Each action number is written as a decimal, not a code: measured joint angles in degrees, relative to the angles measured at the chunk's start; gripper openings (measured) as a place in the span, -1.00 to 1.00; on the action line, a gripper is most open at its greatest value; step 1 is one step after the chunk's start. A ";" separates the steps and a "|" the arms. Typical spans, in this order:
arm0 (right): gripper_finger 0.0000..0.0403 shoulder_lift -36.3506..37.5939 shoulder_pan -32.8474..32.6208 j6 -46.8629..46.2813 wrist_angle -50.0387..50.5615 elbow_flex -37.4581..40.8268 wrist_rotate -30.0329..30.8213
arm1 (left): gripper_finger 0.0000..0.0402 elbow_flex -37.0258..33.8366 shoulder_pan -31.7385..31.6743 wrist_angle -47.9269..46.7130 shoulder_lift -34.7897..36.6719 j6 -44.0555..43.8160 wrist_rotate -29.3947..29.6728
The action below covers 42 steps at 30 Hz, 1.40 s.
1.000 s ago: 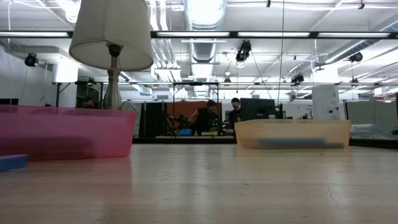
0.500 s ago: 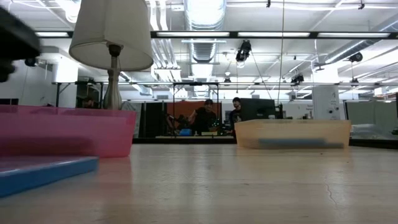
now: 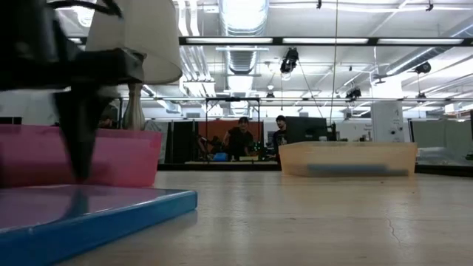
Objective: Pick & place jewel cases by type
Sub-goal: Put the blue CD case into the pink bin
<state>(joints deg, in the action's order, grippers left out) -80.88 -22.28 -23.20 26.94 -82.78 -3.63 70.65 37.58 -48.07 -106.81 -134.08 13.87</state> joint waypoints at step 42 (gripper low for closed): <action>0.48 0.00 -0.25 0.43 0.28 0.00 0.78 | 0.53 9.95 3.76 19.49 -7.93 16.66 -7.15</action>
<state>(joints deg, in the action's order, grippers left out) -80.88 -22.52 -22.77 27.22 -82.78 -2.84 80.60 41.34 -28.58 -114.74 -117.42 6.72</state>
